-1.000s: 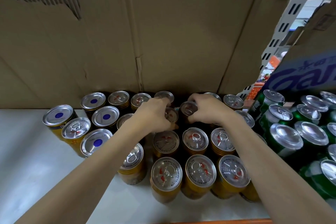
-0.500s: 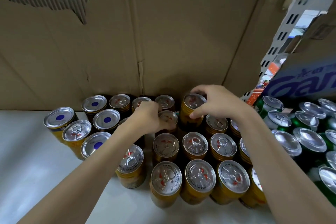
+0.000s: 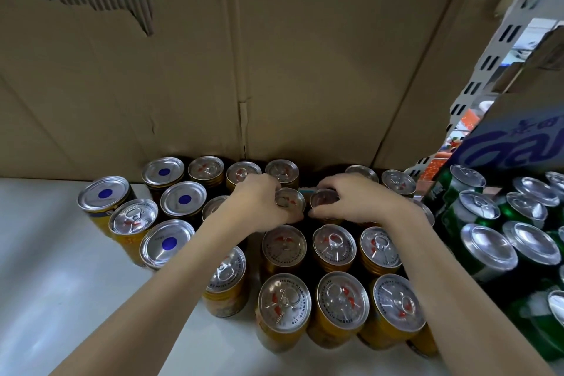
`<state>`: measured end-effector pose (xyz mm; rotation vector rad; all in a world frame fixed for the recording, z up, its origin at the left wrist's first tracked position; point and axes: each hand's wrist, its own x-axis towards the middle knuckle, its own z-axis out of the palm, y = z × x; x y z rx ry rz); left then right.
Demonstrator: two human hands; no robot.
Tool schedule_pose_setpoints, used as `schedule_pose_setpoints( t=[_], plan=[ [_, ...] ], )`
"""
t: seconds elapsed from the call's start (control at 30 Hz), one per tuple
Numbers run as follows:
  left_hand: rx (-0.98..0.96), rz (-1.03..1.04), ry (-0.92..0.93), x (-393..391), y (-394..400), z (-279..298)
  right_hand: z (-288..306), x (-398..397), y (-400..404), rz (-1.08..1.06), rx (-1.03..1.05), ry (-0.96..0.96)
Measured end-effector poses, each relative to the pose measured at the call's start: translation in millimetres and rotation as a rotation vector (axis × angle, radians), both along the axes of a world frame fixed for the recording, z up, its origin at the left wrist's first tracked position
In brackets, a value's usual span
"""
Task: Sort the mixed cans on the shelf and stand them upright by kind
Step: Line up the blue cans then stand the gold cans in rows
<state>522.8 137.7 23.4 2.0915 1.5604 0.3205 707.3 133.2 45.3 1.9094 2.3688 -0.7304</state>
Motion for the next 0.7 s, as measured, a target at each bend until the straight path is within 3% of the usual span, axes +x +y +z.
schedule_pose_setpoints(
  t=[0.3,0.43,0.57,0.7],
  plan=[
    [0.105,-0.071,0.023,-5,-5,-5,-5,-3,2,0.006,0.005,0.009],
    [0.134,-0.111,0.061,-15,3,3,1,-8,9,-0.036,0.168,0.015],
    [0.238,-0.014,0.032,-34,18,17,5,-31,30,-0.028,0.238,0.015],
    [0.272,0.036,0.177,-56,42,27,2,-62,47,-0.052,0.198,-0.037]
  ],
)
